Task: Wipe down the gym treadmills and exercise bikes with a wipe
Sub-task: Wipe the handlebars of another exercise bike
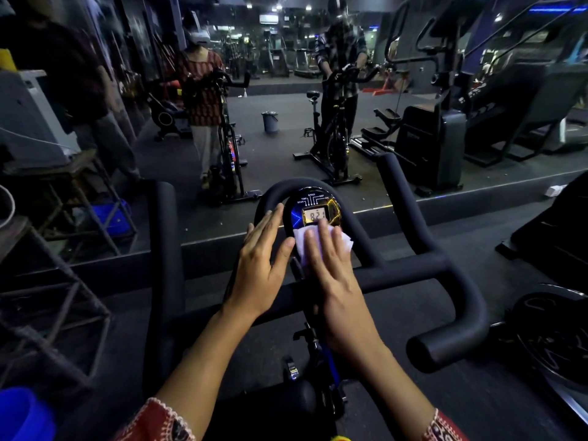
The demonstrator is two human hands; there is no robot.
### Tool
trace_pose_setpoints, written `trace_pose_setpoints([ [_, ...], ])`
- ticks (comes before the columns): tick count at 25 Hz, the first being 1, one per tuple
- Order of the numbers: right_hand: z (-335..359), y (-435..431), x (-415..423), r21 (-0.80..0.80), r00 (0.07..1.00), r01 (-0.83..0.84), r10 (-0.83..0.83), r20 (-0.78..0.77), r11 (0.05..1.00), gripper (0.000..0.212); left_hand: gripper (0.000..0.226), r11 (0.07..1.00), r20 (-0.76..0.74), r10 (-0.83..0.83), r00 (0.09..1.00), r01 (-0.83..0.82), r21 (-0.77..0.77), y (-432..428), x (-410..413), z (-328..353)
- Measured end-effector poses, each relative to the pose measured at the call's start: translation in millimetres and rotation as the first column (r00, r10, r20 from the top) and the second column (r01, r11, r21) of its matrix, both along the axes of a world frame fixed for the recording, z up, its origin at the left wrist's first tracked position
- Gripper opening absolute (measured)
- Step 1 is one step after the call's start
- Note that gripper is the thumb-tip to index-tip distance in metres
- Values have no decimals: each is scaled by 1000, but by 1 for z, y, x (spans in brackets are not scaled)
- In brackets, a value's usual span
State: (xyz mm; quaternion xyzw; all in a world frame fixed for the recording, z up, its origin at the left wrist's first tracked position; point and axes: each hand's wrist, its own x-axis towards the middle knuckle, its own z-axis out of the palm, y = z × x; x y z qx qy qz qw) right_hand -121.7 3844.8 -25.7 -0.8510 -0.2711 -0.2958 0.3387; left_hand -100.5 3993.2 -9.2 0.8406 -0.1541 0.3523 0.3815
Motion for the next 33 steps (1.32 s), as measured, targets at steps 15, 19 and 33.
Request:
trace_pose_setpoints([
  [15,12,-2,12,-46,998,48,-46,30,998,52,59,999,39,-1,999,0,36,2,-1,-2],
  [19,16,3,14,131,990,66,-49,-133,989,57,57,999,39,20,999,-21,39,2,-4,-1],
  [33,13,-19,9,-400,982,-90,148,118,912,59,52,996,26,79,997,-79,-35,9,-20,2],
])
